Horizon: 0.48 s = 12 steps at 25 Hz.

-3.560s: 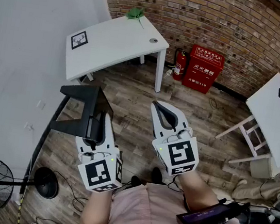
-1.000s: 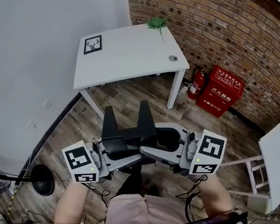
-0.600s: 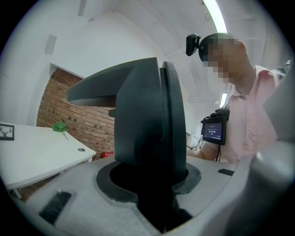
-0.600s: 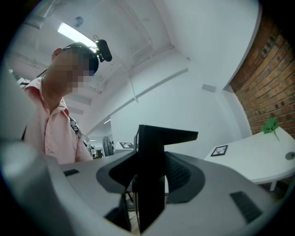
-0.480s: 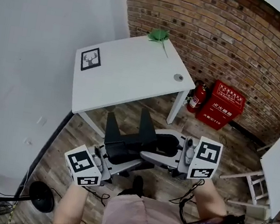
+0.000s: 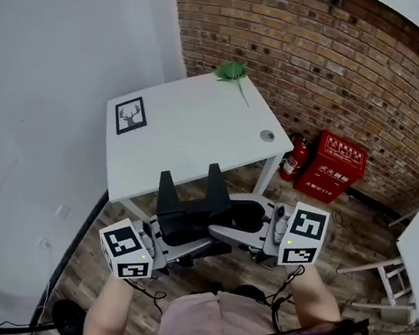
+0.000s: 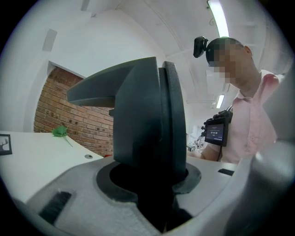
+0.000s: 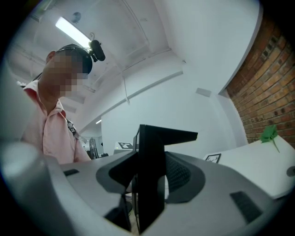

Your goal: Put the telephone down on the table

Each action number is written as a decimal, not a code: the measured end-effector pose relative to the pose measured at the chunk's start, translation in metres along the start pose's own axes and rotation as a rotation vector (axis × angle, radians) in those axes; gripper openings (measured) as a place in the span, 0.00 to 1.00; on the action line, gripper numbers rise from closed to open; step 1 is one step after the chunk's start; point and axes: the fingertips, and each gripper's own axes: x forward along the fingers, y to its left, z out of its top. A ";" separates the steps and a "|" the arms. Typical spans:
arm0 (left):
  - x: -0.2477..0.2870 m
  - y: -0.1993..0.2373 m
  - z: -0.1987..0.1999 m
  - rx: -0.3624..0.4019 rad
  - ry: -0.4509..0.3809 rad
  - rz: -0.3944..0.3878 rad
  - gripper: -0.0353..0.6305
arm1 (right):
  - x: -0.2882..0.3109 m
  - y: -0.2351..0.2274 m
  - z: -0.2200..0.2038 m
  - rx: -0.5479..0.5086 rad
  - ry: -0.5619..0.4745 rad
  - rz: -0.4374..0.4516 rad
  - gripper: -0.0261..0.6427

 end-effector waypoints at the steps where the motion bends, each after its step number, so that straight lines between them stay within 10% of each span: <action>1: 0.001 0.004 -0.001 -0.008 0.000 -0.005 0.30 | 0.000 -0.005 -0.002 0.005 0.003 -0.005 0.32; 12: 0.026 0.064 -0.014 -0.079 0.010 -0.026 0.30 | 0.000 -0.073 -0.016 0.064 0.008 -0.042 0.33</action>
